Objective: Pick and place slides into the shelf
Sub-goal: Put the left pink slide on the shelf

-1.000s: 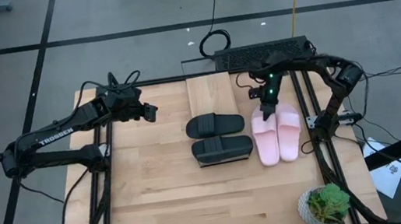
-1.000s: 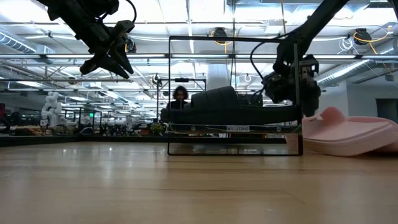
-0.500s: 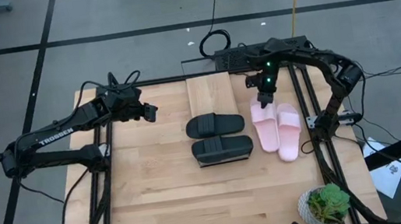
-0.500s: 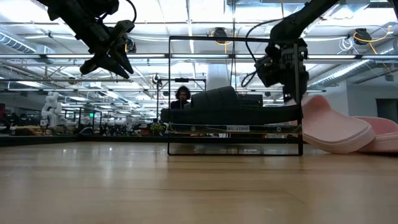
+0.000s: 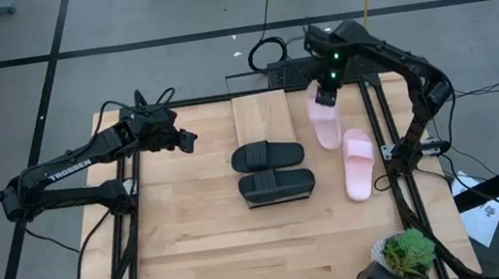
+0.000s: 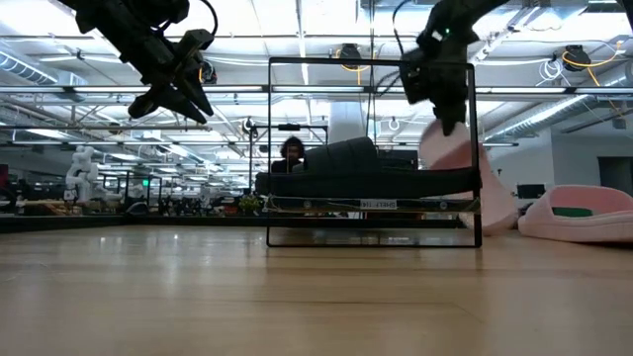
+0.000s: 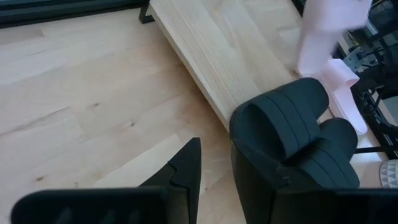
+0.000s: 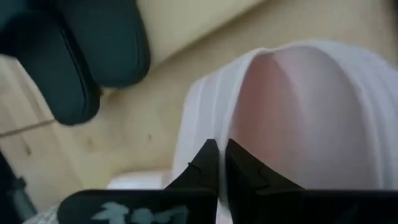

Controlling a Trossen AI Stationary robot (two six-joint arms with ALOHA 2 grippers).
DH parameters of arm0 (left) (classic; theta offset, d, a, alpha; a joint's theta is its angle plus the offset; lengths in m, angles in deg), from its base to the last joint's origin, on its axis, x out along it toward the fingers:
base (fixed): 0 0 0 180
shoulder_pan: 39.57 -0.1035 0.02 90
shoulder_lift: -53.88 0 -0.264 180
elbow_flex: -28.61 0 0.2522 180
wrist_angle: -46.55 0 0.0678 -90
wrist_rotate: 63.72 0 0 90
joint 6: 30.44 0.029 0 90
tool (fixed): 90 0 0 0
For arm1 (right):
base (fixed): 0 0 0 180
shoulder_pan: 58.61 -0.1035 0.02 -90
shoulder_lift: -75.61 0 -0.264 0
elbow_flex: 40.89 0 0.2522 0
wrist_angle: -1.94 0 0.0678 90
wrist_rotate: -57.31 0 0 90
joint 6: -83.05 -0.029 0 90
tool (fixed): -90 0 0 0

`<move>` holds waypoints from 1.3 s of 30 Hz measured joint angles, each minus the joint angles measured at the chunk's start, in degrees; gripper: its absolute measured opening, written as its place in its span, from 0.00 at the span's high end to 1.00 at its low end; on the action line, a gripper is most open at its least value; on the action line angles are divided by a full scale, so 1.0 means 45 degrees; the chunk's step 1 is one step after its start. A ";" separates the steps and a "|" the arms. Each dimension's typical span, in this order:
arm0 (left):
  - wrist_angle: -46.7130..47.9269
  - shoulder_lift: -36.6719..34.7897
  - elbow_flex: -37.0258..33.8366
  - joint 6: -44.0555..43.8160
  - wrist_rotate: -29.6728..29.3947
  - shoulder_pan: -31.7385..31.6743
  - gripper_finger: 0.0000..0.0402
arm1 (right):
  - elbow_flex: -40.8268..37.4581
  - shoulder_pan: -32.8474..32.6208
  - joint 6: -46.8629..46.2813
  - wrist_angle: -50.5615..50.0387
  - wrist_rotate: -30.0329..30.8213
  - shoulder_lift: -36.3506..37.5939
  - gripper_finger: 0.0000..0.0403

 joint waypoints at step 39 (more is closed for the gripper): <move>-0.9239 -0.0005 0.0000 -0.2635 0.5260 -0.0936 0.79 | 0.5598 -0.2356 -0.3335 0.7478 -0.7004 -0.0075 1.00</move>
